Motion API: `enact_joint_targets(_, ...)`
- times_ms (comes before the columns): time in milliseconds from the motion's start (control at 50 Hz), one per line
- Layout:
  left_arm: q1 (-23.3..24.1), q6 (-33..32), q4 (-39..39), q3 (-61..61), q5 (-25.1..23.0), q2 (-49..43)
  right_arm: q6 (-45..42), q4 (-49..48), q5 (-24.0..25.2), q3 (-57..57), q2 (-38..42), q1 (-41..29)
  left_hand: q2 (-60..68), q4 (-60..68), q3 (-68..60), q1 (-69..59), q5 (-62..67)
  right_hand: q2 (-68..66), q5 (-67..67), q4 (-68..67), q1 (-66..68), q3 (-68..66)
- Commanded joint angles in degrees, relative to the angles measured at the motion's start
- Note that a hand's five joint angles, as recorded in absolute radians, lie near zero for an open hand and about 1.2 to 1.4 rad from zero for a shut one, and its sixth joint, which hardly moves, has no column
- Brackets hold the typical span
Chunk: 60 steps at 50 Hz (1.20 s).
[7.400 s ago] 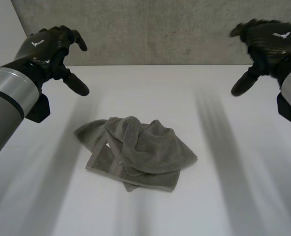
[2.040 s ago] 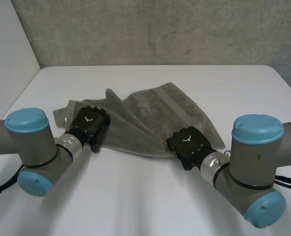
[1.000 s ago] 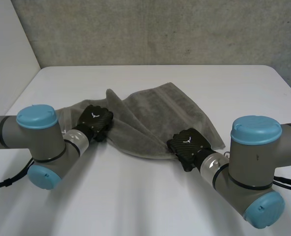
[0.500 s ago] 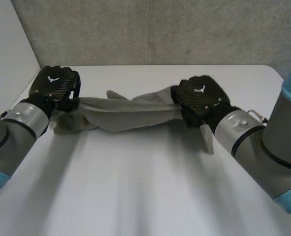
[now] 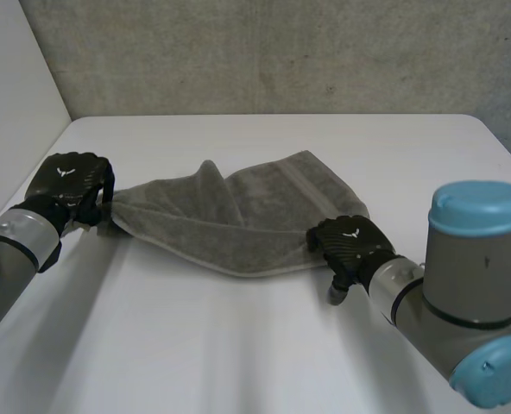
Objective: Fold the towel.
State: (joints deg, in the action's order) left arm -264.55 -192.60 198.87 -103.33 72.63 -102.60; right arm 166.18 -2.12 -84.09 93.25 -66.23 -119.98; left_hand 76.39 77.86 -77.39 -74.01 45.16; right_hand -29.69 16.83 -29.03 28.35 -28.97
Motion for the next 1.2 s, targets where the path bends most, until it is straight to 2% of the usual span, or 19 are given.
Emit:
enact_joint_targets(20,0.09,0.04,0.02,-0.03,0.06,-0.05,1.68,-7.79,-4.06,5.18,-0.13,1.15,3.61,2.14,-2.61,-5.99,24.84,1.61,1.25,0.95,-0.27,0.89)
enact_joint_targets(200,-0.43,0.04,0.02,0.06,0.06,-0.58,3.8,-14.05,-5.38,6.59,0.57,0.36,3.61,2.14,-2.61,-5.99,24.84,-2.93,5.79,-3.59,4.28,-3.66)
enact_joint_targets(300,-1.14,0.12,0.02,-0.03,0.06,-0.58,4.41,-17.03,-5.73,5.1,3.99,0.1,3.61,2.14,-2.61,-5.99,24.84,-6.79,9.65,-7.45,8.13,-7.51)
enact_joint_targets(520,-1.84,0.12,0.02,0.06,0.06,-0.49,5.47,-18.45,-7.58,0.53,9.01,0.01,3.61,2.14,-2.61,-5.99,24.84,-14.88,17.73,-15.53,16.22,-15.6)
enact_joint_targets(580,-1.84,0.12,0.02,0.15,0.06,-0.49,5.29,-18.45,-8.54,-0.7,10.42,0.01,3.61,2.14,-2.61,-5.99,24.84,-23.12,25.98,-23.78,24.46,-23.84)
enact_joint_targets(640,-1.93,0.21,-0.41,0.59,0.15,-0.41,5.29,-18.36,-10.03,-2.37,10.86,0.19,3.61,2.14,-2.61,-5.99,24.84,-50.21,53.07,-50.87,51.55,-50.93)
enact_joint_targets(660,-1.93,0.21,-0.59,0.68,0.23,-0.32,5.29,-18.36,-10.04,-2.37,10.86,0.19,3.61,2.14,-2.61,-5.99,24.84,-50.31,53.17,-50.97,51.65,-51.03)
enact_joint_targets(740,-2.11,0.3,-0.68,0.85,0.32,0.12,5.73,-17.74,-10.04,-3.87,7.87,0.98,3.61,2.14,-2.61,-5.99,24.84,-50.31,53.17,-50.97,51.65,-51.03)
enact_joint_targets(840,-1.93,2.57,-0.77,2.43,0.32,4.15,7.4,-16.25,-9.17,-6.5,-2.91,3.43,3.61,2.14,-2.61,-5.99,24.84,-50.31,53.17,-50.97,51.65,-51.03)
enact_joint_targets(860,-1.93,2.59,-0.77,2.44,0.32,4.16,7.4,-16.25,-9.16,-6.51,-2.94,3.44,3.61,2.14,-2.61,-5.99,24.84,-50.31,53.17,-50.97,51.65,-51.03)
enact_joint_targets(900,-1.93,5.82,-0.85,3.31,0.15,7.92,7.23,-11.71,-6.89,-9.91,-9.24,4.75,3.61,2.14,-2.61,-5.99,24.84,-50.31,53.17,-50.97,51.65,-51.03)
enact_joint_targets(920,-2.02,7.49,-1.03,4.01,0.06,10.21,7.23,-11.68,-6.88,-9.93,-9.27,4.76,3.61,2.14,-2.61,-5.99,24.84,-50.31,53.17,-50.97,51.65,-51.03)
enact_joint_targets(940,-2.02,7.51,-1.03,4.02,0.06,10.23,7.14,-7.24,-4.53,-13.07,-13.1,5.8,3.61,2.14,-2.61,-5.99,24.84,-50.31,53.17,-50.97,51.65,-51.03)
enact_joint_targets(960,-2.11,9.07,-1.47,4.8,0.06,12.4,7.14,-7.2,-4.5,-13.1,-13.14,5.81,3.61,2.14,-2.61,-5.99,24.84,-50.31,53.17,-50.97,51.65,-51.03)
enact_joint_targets(1020,-2.37,11.02,-3.04,7.08,-0.64,16.36,6.79,3.21,0.75,-21.23,-18.04,10.18,3.61,2.14,-2.61,-5.99,24.84,-50.31,53.17,-50.97,51.65,-51.03)
enact_joint_targets(1040,-2.37,11.02,-3.05,7.09,-0.64,16.38,6.26,8.74,3.29,-25.19,-18.67,12.38,3.61,2.14,-2.61,-5.99,24.84,-50.31,53.17,-50.97,51.65,-51.03)
enact_joint_targets(1060,-2.89,11.28,-4.27,8.49,-1.17,17.77,6.26,8.8,3.32,-25.23,-18.67,12.4,3.61,2.14,-2.61,-5.99,24.84,-50.31,53.17,-50.97,51.65,-51.03)
enact_joint_targets(1100,-3.6,11.37,-5.78,10.08,-1.96,18.84,3.9,18.51,8.39,-33.88,-18.5,15.03,3.61,2.14,-2.61,-5.99,24.84,-50.31,53.17,-50.97,51.65,-51.03)
enact_joint_targets(1200,-5.62,11.73,-11.13,16.75,-5.56,18.58,-1.3,28.58,11.49,-44.39,-14.89,16.45,3.61,2.14,-2.61,-5.99,24.84,-50.31,53.17,-50.97,51.65,-51.03)
